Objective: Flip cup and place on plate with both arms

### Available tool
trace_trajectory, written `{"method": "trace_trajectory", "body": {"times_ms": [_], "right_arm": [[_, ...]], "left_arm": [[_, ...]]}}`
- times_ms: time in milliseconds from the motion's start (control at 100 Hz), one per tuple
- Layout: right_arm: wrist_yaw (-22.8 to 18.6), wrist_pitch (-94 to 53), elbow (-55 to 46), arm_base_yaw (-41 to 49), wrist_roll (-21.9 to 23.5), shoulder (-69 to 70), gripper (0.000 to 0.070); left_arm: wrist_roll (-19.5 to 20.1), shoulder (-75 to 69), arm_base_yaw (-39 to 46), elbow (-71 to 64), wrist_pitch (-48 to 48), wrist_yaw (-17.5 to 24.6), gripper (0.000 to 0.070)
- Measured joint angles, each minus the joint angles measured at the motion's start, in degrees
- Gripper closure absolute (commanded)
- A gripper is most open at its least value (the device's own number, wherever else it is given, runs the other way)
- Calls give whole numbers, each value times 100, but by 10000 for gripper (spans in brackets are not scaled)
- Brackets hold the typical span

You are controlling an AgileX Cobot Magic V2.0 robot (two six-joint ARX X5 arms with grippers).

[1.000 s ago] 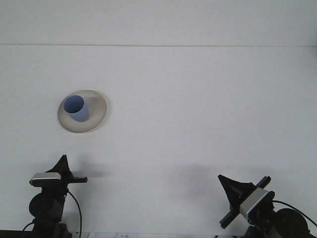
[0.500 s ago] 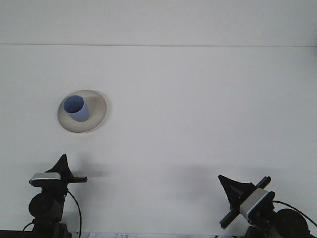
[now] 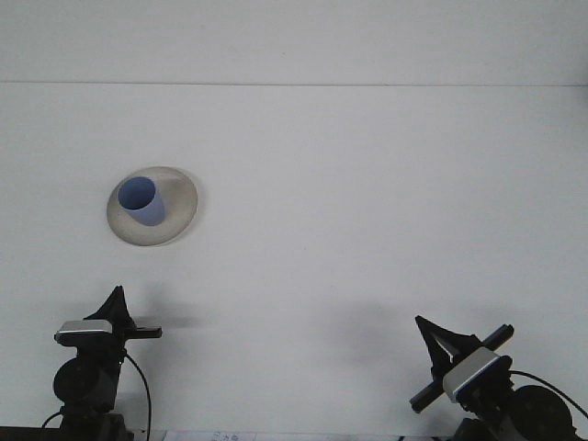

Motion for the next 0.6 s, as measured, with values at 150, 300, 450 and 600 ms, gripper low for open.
{"method": "trace_trajectory", "body": {"times_ms": [150,300,450,600], "right_arm": [[-92,208,-98,-1270,-59,-17,694],[-1021,1213,-949,-2892,-59,-321,694],[-2149,2326,-2214,-4304,44,-769,694],[-2273,2896,-3121,-4911,396,-1095,694]], "left_arm": [[0,0,0,0,2,0,684],[0,0,0,0,0,0,685],[0,0,0,0,0,0,685],[0,0,0,0,0,0,685]]}}
